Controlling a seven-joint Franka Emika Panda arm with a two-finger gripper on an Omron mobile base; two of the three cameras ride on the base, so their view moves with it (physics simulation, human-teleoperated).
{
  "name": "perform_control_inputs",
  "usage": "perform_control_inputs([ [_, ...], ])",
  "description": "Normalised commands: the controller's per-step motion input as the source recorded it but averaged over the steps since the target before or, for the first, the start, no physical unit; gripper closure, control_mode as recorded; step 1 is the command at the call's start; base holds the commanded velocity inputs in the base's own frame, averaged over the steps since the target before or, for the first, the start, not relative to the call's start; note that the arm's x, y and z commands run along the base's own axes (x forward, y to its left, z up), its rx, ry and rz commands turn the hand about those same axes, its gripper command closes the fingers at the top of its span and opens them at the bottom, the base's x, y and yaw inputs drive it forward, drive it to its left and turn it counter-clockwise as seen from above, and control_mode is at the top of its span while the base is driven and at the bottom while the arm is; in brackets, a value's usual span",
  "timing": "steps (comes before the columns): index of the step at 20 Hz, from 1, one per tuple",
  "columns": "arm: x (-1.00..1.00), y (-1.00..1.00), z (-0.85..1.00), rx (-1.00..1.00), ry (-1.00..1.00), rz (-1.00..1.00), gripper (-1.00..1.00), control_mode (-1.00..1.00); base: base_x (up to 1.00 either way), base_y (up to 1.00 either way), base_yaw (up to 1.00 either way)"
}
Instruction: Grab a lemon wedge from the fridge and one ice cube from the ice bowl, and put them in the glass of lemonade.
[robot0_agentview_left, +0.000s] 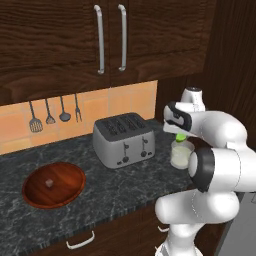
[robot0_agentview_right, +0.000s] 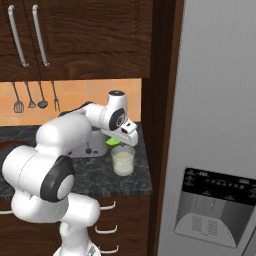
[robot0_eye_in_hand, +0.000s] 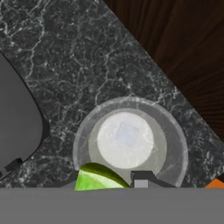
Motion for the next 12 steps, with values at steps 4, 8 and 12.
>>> perform_control_inputs([
  [4,0.06,-0.09,0.0,0.0,0.0,0.0,1.0,-1.0,0.0,0.0,0.0],
  [8,0.16,-0.11,0.0,0.0,0.0,0.0,1.0,-1.0,0.0,0.0,0.0],
  [12,0.01,-0.19,-0.16,0.0,0.0,0.0,1.0,-1.0,0.0,0.0,0.0],
])
